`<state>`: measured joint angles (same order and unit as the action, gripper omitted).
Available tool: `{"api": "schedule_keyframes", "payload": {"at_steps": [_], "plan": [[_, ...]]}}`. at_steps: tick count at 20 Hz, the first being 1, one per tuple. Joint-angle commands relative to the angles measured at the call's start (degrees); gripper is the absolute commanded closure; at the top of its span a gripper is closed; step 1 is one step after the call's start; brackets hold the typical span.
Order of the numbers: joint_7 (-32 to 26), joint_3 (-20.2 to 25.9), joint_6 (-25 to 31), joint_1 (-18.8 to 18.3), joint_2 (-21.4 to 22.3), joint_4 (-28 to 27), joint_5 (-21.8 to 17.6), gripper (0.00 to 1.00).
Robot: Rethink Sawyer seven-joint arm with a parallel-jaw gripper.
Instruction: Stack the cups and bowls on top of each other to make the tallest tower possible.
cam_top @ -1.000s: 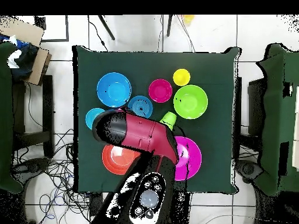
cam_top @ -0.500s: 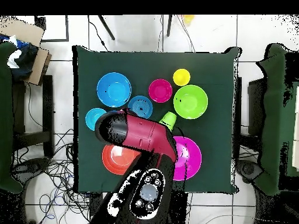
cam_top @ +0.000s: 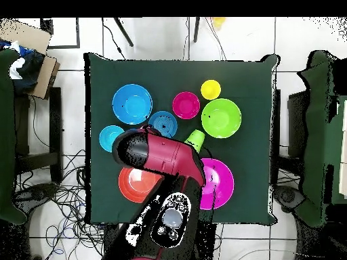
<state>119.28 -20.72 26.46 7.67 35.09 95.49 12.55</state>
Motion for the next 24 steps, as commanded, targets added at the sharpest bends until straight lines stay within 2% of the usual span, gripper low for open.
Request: {"api": "schedule_keyframes", "payload": {"at_steps": [1,6,13,18,24], "plan": [[8.6,3.9,-2.3,-0.7,-3.5,1.4,-0.3,0.00],[8.8,3.7,-5.0,-1.3,-6.4,-0.5,-0.5,0.00],[8.4,2.9,-4.5,-1.1,-7.2,-1.6,-0.4,0.00],[8.4,2.9,-7.3,-1.8,-9.7,-3.0,-0.3,0.00],[7.7,2.4,-5.5,-1.4,-9.1,-3.2,-0.2,0.00]]}}
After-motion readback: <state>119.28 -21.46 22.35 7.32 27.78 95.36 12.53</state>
